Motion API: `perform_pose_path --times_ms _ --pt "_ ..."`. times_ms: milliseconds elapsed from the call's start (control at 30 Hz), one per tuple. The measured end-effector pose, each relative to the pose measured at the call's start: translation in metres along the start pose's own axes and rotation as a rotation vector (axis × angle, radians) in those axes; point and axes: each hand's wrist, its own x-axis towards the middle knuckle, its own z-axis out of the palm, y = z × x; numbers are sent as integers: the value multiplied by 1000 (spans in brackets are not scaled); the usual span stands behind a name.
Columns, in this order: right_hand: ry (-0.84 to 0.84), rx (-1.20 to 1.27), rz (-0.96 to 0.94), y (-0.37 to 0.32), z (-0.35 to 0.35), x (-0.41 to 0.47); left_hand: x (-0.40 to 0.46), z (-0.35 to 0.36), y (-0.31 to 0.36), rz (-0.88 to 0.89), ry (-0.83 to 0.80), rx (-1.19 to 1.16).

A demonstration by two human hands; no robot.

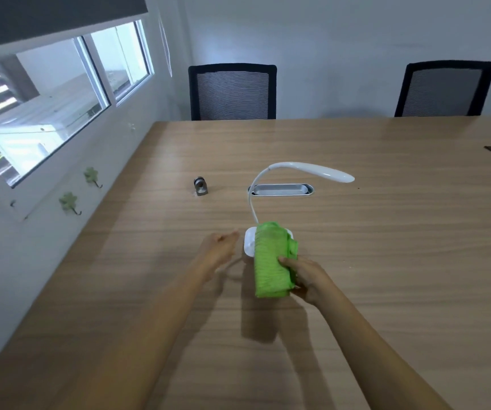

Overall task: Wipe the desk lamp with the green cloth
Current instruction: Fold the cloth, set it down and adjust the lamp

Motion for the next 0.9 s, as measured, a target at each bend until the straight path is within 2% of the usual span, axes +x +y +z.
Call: perform_pose_path --times_ms 100,167,267,400,567,700,900 --pt "-105 -70 52 14 29 0 -9 -18 -23 -94 -190 -103" --pt "-142 -94 75 22 53 2 -11 -35 -35 -116 -208 -146" --pt "-173 -168 85 38 94 9 -11 -69 -56 -163 -74 -175" --pt "-228 -329 72 64 154 12 -20 -121 -83 -155 149 -50" --pt "-221 -482 -42 94 210 23 -22 -170 -108 -171 321 1" --pt "-108 -682 -178 95 235 18 -10 -194 -114 -150 352 89" --pt "-33 -815 -231 104 252 29 -2 -206 -127 -94 382 274"
